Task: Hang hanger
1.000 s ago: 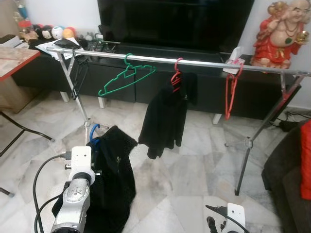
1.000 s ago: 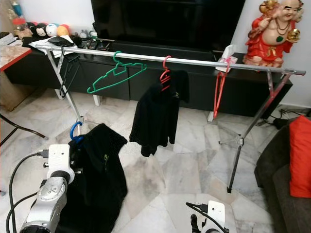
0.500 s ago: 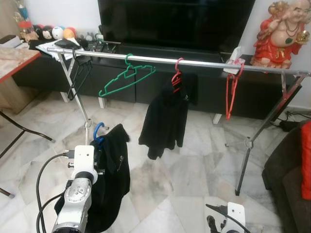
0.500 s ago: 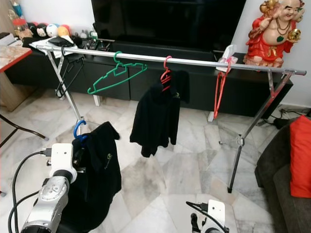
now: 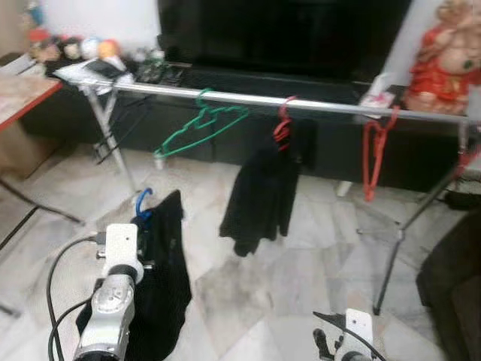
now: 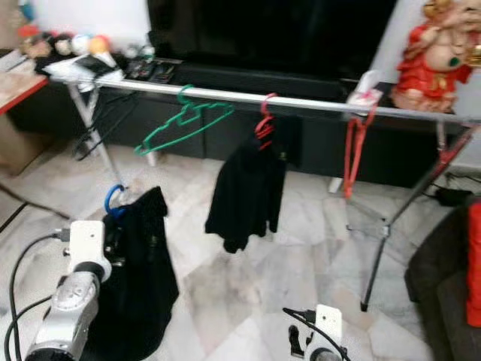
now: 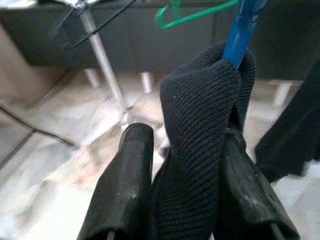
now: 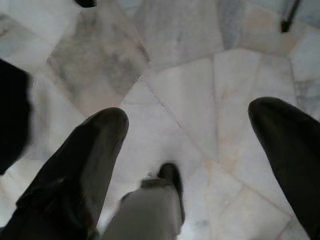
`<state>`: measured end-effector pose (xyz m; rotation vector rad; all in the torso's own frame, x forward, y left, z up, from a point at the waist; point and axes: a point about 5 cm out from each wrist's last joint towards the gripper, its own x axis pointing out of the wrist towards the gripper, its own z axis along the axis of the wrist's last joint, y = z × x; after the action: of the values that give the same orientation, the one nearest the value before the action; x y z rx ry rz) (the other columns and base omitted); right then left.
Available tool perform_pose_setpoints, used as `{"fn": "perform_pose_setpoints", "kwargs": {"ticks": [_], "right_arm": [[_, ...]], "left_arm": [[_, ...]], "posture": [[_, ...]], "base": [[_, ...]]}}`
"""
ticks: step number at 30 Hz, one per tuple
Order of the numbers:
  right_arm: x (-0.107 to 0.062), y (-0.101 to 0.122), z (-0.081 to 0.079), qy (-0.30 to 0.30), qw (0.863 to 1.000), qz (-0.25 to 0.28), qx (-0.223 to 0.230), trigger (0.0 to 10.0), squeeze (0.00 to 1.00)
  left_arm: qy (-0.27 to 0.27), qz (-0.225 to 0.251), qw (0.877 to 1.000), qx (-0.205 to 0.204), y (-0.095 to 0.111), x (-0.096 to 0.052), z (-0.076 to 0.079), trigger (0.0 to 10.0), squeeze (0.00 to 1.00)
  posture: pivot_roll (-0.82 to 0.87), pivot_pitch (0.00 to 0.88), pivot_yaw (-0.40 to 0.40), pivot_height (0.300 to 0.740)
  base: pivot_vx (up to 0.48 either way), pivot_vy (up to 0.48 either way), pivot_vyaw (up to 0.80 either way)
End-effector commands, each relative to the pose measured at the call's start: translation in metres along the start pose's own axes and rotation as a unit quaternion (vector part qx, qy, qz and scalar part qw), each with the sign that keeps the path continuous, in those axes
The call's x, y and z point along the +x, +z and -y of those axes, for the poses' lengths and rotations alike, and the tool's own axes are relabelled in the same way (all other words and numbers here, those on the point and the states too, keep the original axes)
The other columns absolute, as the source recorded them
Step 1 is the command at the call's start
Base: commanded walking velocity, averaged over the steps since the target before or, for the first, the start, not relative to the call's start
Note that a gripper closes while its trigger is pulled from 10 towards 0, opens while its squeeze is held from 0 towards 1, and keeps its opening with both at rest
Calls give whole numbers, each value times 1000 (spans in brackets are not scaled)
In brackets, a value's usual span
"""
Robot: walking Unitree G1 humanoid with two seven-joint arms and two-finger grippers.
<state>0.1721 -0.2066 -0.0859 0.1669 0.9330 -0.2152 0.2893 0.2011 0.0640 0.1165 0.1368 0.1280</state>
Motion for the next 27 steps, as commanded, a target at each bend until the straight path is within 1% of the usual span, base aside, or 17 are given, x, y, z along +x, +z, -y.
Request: {"fn": "perform_pose_setpoints", "kwargs": {"ticks": [1, 4, 10, 27], "right_arm": [[1, 2, -1, -2, 1000, 0, 10, 10000, 0], [1, 1, -2, 3, 1000, -3, 14, 10000, 0], [1, 2, -2, 4, 1000, 0, 11, 10000, 0], [0, -1, -2, -2, 1000, -2, 7, 10000, 0]], "left_arm": [[-5, 24, 1000, 2, 9, 0, 0, 10000, 0], [-6, 24, 1000, 3, 8, 0, 0, 10000, 0], [-7, 25, 1000, 2, 9, 1, 1, 10000, 0], [-12, 28, 1000, 4, 10, 1, 3, 10000, 0]], "posture": [[-97, 0, -32, 740], [-94, 0, -32, 740], [-93, 0, -32, 740], [-89, 0, -28, 740]], "base": [[292, 0, 0], [292, 0, 0], [291, 0, -667], [293, 0, 0]]}}
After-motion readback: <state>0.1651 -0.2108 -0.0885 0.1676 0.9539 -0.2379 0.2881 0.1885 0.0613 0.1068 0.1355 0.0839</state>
